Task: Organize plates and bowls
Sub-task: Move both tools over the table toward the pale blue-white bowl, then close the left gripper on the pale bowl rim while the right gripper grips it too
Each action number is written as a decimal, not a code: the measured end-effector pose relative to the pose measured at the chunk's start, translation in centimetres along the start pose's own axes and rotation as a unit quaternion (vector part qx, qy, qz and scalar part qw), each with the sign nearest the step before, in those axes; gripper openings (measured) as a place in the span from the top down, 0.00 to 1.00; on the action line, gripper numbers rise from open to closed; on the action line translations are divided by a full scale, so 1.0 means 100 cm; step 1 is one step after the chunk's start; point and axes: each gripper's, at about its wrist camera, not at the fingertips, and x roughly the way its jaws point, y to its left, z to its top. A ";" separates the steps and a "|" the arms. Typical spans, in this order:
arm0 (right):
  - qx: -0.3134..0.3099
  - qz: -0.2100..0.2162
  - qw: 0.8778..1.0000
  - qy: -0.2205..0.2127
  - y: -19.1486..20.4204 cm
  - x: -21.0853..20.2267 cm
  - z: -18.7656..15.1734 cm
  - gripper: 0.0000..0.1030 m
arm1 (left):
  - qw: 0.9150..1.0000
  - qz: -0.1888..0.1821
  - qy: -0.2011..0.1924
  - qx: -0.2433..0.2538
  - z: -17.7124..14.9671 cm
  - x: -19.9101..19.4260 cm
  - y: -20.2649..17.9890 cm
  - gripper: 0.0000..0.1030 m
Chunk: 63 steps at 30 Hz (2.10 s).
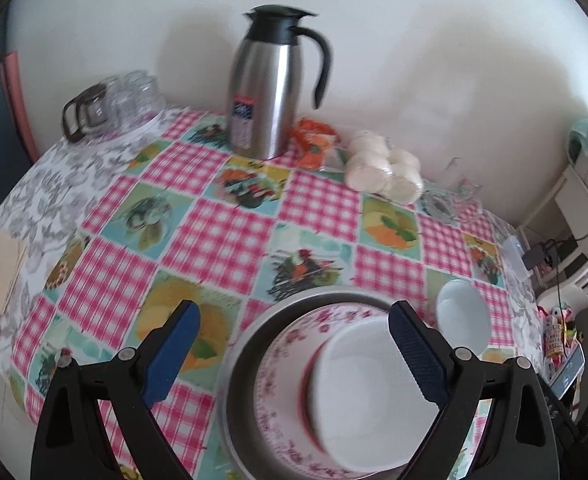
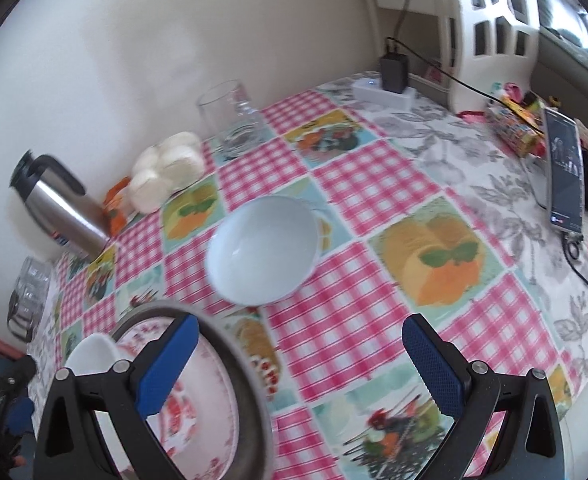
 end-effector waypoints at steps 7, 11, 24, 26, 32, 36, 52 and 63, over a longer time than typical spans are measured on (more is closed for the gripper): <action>0.021 -0.030 0.999 -0.001 -0.030 0.013 0.015 0.00 | 0.998 -0.052 -0.032 0.007 0.014 -0.008 -0.033 0.07; 0.037 -0.045 0.998 -0.002 -0.046 0.024 0.024 0.00 | 0.996 -0.071 -0.052 0.022 0.016 -0.008 -0.062 0.07; 0.022 -0.042 0.999 0.020 -0.046 0.063 0.038 0.00 | 0.989 -0.069 0.008 0.129 0.012 0.047 -0.152 0.07; 0.009 -0.041 0.999 0.025 -0.042 0.070 0.039 0.00 | 0.989 -0.062 0.017 0.134 0.009 0.057 -0.157 0.07; 0.002 -0.039 0.999 0.029 -0.040 0.086 0.041 0.07 | 0.987 -0.046 0.041 0.146 -0.003 0.083 -0.171 0.08; -0.008 -0.022 0.999 0.036 -0.034 0.094 0.040 0.19 | 0.985 -0.040 0.046 0.158 -0.008 0.092 -0.178 0.13; -0.044 0.008 0.998 0.037 -0.025 0.094 0.034 0.73 | 0.981 -0.051 0.068 0.174 -0.016 0.101 -0.186 0.23; -0.031 0.007 0.999 0.043 -0.039 0.097 0.033 0.76 | 0.972 -0.053 0.100 0.207 -0.031 0.113 -0.201 0.59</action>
